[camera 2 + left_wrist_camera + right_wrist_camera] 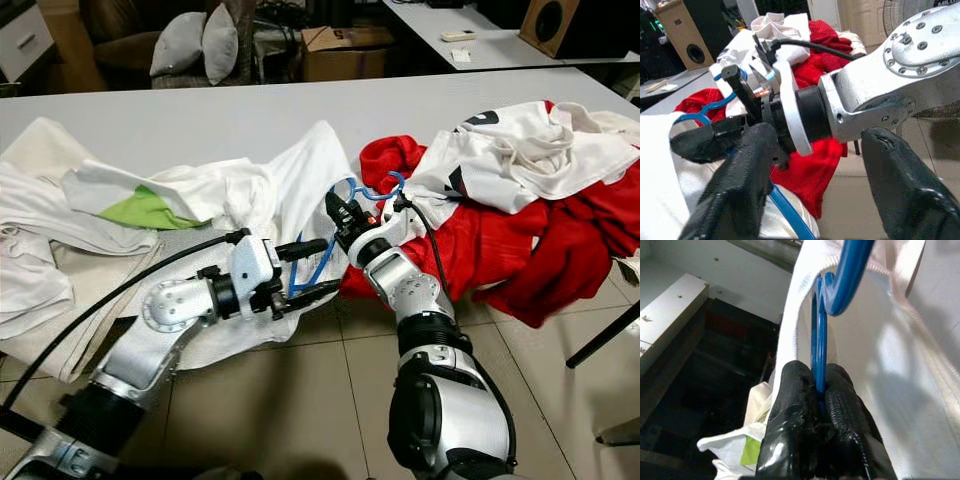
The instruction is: Hang hanger
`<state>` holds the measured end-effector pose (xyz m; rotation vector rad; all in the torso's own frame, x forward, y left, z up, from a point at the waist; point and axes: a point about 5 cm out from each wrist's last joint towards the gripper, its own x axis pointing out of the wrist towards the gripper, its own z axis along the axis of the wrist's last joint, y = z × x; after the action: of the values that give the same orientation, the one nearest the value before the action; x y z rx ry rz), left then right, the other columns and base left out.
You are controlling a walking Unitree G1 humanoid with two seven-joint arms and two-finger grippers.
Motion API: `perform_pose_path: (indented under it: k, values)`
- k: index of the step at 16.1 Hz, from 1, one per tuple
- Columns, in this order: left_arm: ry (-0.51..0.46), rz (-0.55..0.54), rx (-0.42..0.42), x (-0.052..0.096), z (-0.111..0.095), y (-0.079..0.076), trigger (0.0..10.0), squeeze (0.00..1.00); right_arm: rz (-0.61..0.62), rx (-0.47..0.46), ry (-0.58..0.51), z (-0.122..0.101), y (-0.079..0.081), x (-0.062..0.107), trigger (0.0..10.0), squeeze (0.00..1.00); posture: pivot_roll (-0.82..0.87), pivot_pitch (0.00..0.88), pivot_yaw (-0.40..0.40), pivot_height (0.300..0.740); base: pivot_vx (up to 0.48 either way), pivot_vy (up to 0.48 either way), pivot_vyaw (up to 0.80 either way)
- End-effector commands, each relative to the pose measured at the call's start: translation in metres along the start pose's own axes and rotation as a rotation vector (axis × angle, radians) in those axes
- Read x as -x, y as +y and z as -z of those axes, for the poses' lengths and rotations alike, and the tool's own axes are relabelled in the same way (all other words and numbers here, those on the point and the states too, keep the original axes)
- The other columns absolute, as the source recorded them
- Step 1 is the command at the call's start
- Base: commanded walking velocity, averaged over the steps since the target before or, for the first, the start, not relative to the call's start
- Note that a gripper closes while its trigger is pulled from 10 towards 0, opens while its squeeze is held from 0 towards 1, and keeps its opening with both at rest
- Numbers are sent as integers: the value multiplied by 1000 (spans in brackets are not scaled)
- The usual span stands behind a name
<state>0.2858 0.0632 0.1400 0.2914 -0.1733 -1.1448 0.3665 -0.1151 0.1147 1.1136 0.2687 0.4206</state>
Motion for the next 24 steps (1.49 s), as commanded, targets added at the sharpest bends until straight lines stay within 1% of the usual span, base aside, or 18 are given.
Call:
perform_pose_path:
  k: [1, 2, 3, 4, 5, 8, 9, 10, 12, 13, 15, 16, 17, 18, 19, 21, 23, 24]
  values:
    - [18, 0, -15, 2, 1, 2, 4941, 141, -48, -2, -42, -8, 11, -5, 10000, 0, -51, 0, 20, 740, 0, 0, 0]
    - [18, 0, -15, 2, 1, 2, 4941, 141, -48, -2, -42, -8, 11, -5, 10000, 0, -51, 0, 20, 740, 0, 0, 0]
    - [76, 0, -59, 11, 8, 3, 10000, 0, -45, 14, -47, -8, 11, -4, 10000, 0, -39, 0, 18, 740, 0, 0, 0]
    - [129, -18, -35, 23, 15, 6, 10000, 0, -35, 36, -55, -8, 8, -2, 10000, 0, -34, 0, 18, 740, 0, 0, 0]
    - [138, -22, -22, 26, 17, 6, 10000, 0, -33, 41, -57, -8, 7, -2, 10000, 0, -34, 0, 18, 740, 0, 0, 0]
    - [158, -87, 145, 37, 21, 6, 10000, 0, 6, 78, -90, -8, 1, 2, 10000, 0, -13, 0, 19, 740, 0, 0, 0]
    - [204, -129, 214, 45, 27, 3, 10000, 0, 51, 122, -120, -8, -7, 8, 10000, 0, 14, 0, 5, 740, 0, 0, 0]
    - [242, -157, 201, 48, 31, 0, 10000, 0, 83, 111, -151, -9, -16, 16, 10000, 0, 16, 0, 8, 740, 0, 0, 0]
    - [236, -157, 197, 45, 33, -3, 10000, 0, 167, 106, -124, -6, -30, 25, 10000, 0, 2, 0, 10, 740, 0, 0, 0]
    - [240, -150, 198, 43, 33, -5, 10000, 0, 176, 101, -119, -5, -33, 27, 10000, 0, 6, 0, 7, 740, 0, 0, 0]
    - [248, -147, 199, 37, 33, -12, 10000, 0, 178, -18, -149, -8, -42, 36, 10000, 0, 0, 0, 9, 740, 0, 0, 0]
    - [247, -150, 209, 34, 33, -12, 10000, 0, 190, -20, -163, -10, -44, 38, 10000, 0, -2, 0, 10, 740, 0, 0, 0]
    - [237, -166, 242, 24, 34, -15, 10000, 0, 205, -43, -196, -16, -48, 41, 10000, 0, -13, 0, 12, 740, 0, 0, 0]
    - [222, -177, 284, 17, 34, -18, 10000, 0, 197, -55, -209, -19, -48, 42, 10000, 0, -19, 0, 13, 740, 0, 0, 0]
    - [219, -181, 298, 13, 35, -18, 10000, 0, 185, -59, -214, -21, -46, 42, 10000, 0, -22, 0, 13, 740, 0, 0, 0]
    - [242, -230, 250, 7, 39, -12, 10000, 0, 153, -67, -211, -24, -41, 40, 10000, 0, -34, 0, 13, 740, 0, 0, 0]
    - [217, -253, 299, -2, 38, -10, 10000, 0, 144, -64, -205, -24, -39, 39, 10000, 0, -39, 0, 13, 740, 0, 0, 0]
    - [224, -250, 310, -5, 40, -11, 10000, 0, 142, -63, -204, -24, -39, 40, 10000, 0, -39, 0, 12, 740, 0, 0, 0]
